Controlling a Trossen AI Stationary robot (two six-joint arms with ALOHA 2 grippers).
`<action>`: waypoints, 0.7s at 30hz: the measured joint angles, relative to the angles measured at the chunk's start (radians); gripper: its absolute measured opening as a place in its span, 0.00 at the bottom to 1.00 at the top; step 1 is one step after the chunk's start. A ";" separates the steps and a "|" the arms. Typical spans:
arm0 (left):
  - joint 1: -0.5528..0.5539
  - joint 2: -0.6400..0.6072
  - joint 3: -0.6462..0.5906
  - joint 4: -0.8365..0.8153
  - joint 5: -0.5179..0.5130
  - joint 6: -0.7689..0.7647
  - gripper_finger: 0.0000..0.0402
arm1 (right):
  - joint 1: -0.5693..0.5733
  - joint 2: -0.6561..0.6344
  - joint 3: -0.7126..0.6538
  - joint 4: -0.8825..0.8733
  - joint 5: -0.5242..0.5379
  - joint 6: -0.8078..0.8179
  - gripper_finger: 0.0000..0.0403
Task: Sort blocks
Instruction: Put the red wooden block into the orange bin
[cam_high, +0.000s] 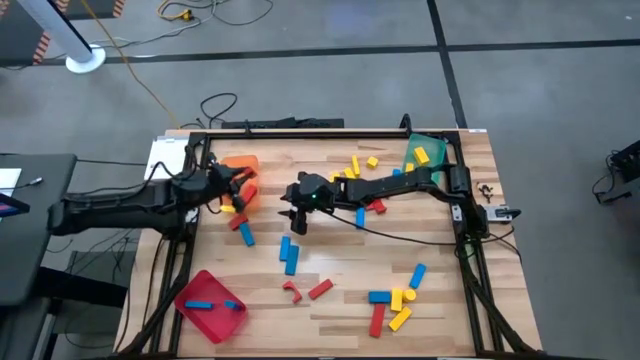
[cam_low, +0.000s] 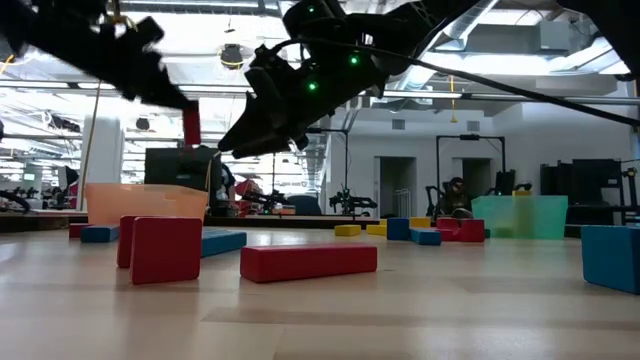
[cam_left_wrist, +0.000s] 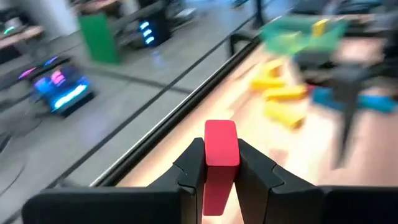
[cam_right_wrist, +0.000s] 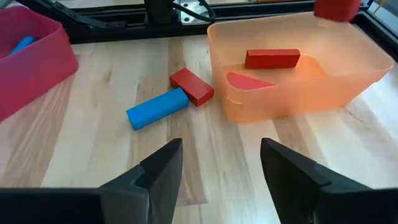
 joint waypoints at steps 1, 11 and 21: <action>0.020 0.000 -0.019 0.011 -0.002 -0.011 0.13 | 0.003 0.000 0.000 -0.004 0.000 0.003 0.58; 0.205 0.006 -0.194 0.214 0.058 -0.083 0.13 | 0.031 0.000 0.000 -0.038 -0.006 0.003 0.55; 0.342 0.033 -0.244 0.281 0.227 -0.130 0.14 | 0.040 0.000 0.000 -0.032 -0.006 0.003 0.55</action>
